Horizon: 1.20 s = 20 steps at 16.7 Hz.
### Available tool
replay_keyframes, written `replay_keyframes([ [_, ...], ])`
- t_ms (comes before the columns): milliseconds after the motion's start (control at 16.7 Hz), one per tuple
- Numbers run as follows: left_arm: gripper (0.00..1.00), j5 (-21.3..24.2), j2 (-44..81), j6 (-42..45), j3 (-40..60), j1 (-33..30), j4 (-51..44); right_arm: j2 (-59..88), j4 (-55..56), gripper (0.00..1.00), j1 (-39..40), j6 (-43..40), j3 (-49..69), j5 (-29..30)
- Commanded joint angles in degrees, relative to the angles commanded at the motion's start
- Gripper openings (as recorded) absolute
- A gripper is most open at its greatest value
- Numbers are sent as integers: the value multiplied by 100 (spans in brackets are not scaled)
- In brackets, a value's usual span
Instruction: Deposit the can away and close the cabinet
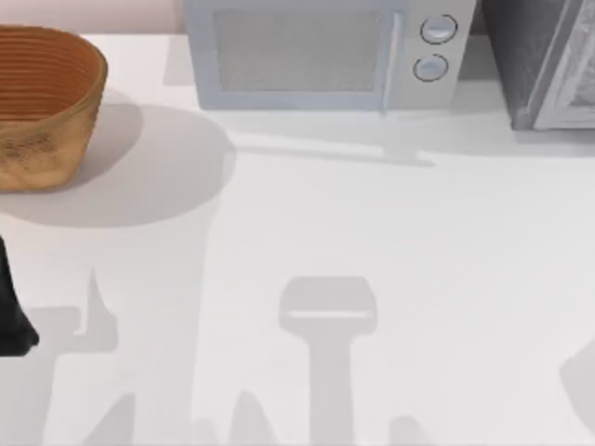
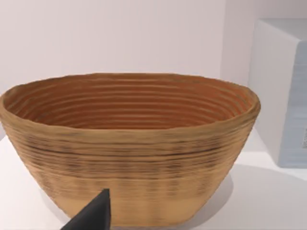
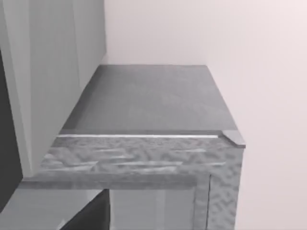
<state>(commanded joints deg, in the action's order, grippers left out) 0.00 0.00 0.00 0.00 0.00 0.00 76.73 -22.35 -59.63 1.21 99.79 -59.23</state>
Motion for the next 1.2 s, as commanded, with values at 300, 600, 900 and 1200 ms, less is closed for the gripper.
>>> replay_keyframes([
  [300,100,0,0,0,0,0,0,12,15,100,46,0,14,57],
  [600,100,0,0,0,0,0,0,45,-36,100,1199,-17,152,1210],
  [900,100,0,0,0,0,0,0,40,-135,100,3544,-36,224,3570],
  [1200,100,0,0,0,0,0,0,-59,-232,100,6234,-28,128,6252],
])
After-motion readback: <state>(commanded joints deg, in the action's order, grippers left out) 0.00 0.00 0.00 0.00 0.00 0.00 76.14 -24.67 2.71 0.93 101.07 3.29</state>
